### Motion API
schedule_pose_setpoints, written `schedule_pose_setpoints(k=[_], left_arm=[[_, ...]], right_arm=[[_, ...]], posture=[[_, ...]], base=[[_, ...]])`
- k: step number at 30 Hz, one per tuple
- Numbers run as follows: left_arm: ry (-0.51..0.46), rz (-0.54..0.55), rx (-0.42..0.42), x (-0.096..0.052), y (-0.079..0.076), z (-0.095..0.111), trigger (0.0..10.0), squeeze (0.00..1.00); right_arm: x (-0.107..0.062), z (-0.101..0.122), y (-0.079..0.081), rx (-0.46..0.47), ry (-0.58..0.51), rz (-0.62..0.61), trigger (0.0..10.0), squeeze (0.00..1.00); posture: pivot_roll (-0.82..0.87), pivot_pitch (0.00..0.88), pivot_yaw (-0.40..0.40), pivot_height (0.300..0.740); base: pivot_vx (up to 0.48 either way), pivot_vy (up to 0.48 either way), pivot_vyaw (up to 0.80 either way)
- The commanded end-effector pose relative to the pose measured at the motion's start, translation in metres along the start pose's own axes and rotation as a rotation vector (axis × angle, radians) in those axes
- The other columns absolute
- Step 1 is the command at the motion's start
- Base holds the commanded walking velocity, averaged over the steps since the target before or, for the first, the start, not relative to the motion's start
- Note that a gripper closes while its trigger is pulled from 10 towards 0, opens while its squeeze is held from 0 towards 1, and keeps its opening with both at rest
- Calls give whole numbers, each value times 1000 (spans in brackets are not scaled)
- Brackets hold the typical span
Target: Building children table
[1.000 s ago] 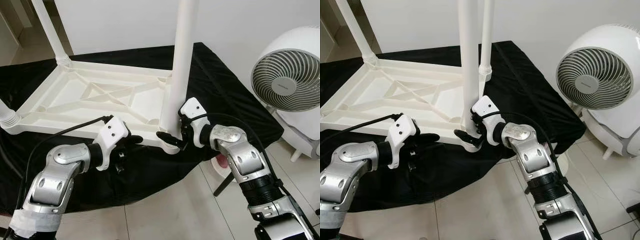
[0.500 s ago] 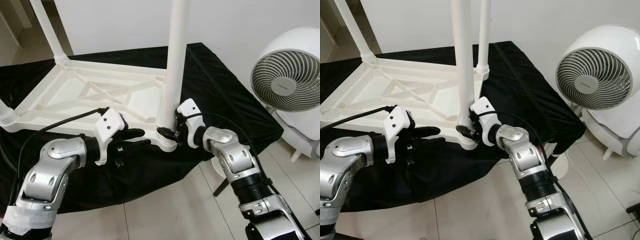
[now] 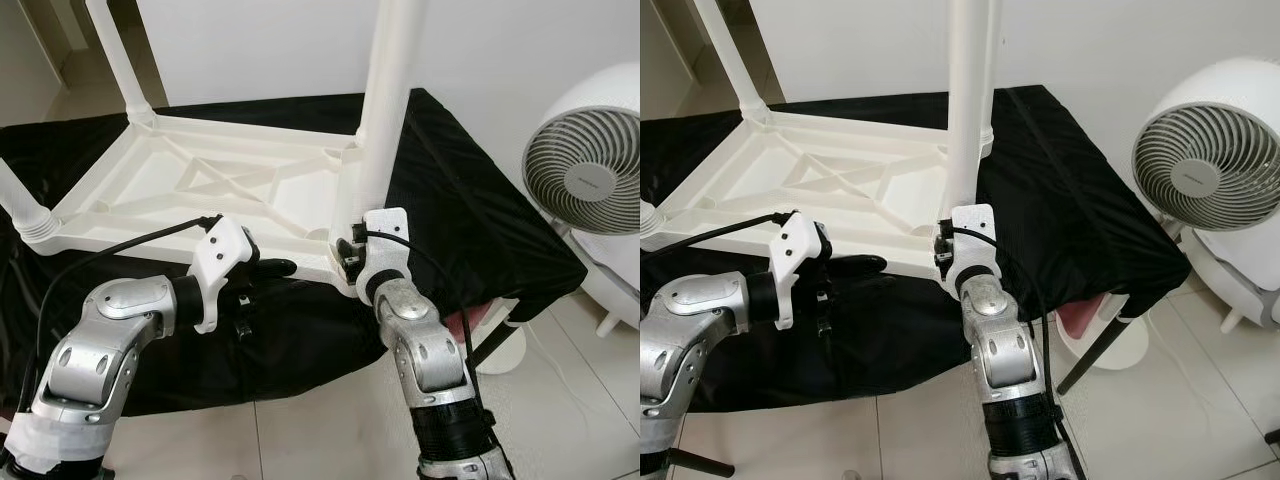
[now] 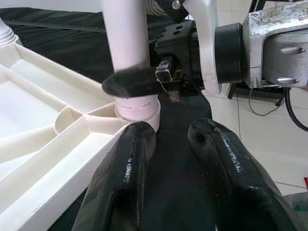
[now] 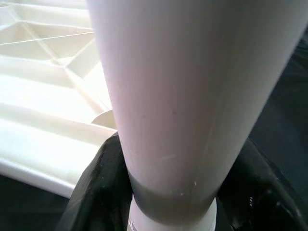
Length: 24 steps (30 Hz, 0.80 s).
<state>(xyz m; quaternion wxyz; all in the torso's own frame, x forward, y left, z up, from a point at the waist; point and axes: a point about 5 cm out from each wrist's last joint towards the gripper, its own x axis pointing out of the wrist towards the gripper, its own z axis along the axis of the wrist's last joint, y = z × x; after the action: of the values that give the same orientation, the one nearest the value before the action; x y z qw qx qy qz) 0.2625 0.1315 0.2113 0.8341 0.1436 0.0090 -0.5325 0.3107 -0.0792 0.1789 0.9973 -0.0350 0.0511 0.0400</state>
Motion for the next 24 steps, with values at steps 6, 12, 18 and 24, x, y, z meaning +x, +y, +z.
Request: schedule_pose_setpoints(k=[6, 12, 18, 24], left_arm=[[-2, 19, -1, -2, 1, 4, 10000, 0], [-5, 31, -6, -4, 1, 4, 10000, 0], [-4, 36, -9, -5, 1, 4, 10000, 0], [5, 54, -19, -8, 2, 3, 10000, 0]], right_arm=[[3, -13, 5, 5, 65, -20, 10000, 0], [3, 5, 16, -47, -41, 233, 10000, 1000], [-3, 25, 14, -171, -144, 510, 10000, 0], [6, 27, -5, -411, -121, 759, 10000, 0]], posture=[[-67, 90, 31, 740], [-70, 93, 31, 740], [-72, 94, 32, 740], [-63, 102, 30, 740]], base=[[0, 0, 0], [0, 0, 0], [0, 0, 0], [0, 0, 0]])
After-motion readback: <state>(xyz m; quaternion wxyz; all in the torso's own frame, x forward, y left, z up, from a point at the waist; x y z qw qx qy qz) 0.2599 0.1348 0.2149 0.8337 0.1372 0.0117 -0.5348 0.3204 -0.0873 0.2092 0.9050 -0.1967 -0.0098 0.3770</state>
